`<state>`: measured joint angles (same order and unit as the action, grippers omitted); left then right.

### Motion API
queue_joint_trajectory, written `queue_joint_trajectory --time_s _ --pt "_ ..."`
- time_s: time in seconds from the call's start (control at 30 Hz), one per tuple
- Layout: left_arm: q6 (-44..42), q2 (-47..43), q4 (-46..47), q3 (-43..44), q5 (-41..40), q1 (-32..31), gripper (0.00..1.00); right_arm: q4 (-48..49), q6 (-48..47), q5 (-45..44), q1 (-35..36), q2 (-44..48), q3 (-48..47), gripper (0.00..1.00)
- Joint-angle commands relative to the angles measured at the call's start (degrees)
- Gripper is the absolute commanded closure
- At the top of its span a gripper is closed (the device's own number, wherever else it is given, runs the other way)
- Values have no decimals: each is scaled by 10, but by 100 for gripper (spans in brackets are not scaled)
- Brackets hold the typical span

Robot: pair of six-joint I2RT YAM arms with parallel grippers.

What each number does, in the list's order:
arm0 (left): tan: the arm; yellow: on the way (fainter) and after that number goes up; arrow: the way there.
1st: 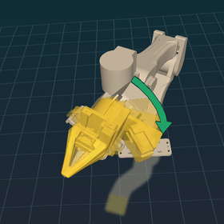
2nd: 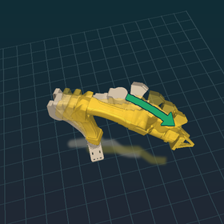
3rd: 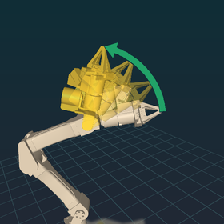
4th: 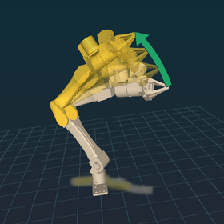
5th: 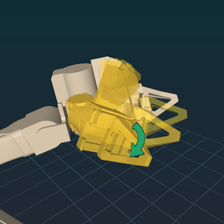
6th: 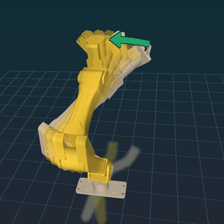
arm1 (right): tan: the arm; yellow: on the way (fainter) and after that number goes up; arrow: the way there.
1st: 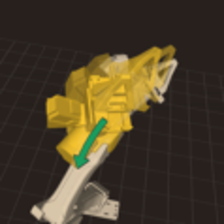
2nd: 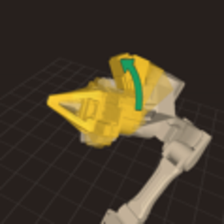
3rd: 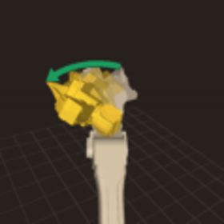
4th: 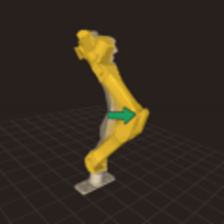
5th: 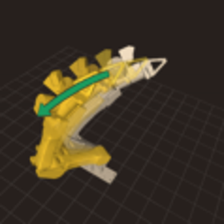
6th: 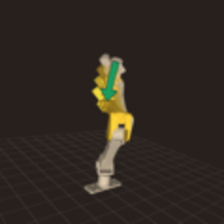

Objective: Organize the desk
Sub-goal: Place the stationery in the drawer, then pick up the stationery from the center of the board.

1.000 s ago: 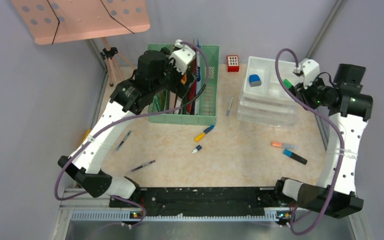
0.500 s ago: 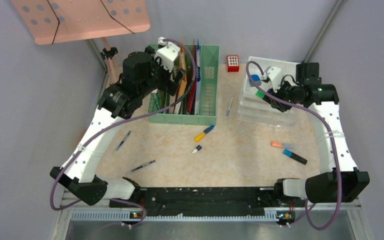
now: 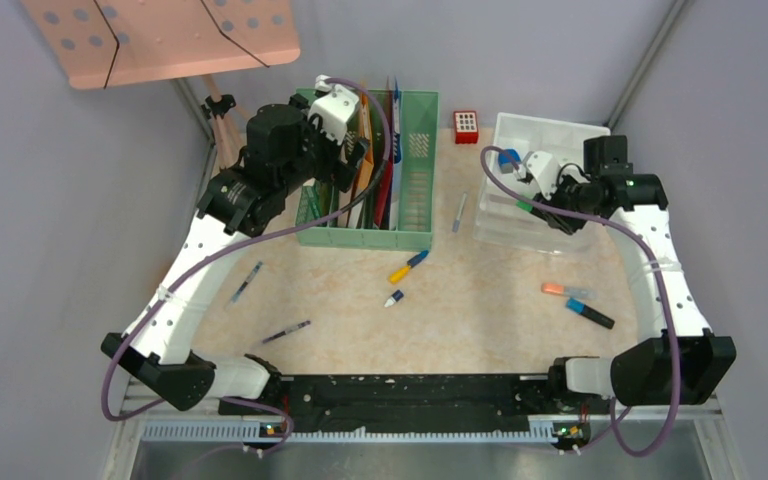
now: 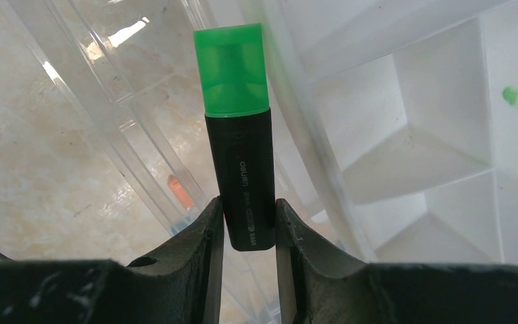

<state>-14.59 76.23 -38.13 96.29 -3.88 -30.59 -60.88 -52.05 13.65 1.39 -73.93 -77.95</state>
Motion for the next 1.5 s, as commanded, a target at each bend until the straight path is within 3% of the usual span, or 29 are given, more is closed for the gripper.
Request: queue_joint_trajectory --time_s 0.0,0.23,0.47,0.7,0.77,0.87,0.9,1.1,1.47 --pt "12 -16 30 -1 8 4 1 27 -3 -21 5 6 -2 72" --pt "12 -17 31 -2 14 5 2 38 28 -45 5 28 -26 54" --pt "12 -18 29 1 19 5 2 27 86 -48 -11 43 -58 50" --pt "10 -20 30 -2 20 6 2 -60 105 82 -249 66 -109 44" --pt "11 -18 32 -4 22 6 2 -80 82 89 -303 75 -86 43" --pt "12 -16 35 -6 26 6 1 -104 34 108 -373 92 -29 22" --pt "12 -15 37 -7 27 5 1 -109 18 114 -395 99 -7 21" --pt "13 -9 42 -12 31 6 2 -93 -92 136 -480 147 155 24" --pt "11 -6 51 -23 22 6 1 25 -213 151 -481 189 377 30"
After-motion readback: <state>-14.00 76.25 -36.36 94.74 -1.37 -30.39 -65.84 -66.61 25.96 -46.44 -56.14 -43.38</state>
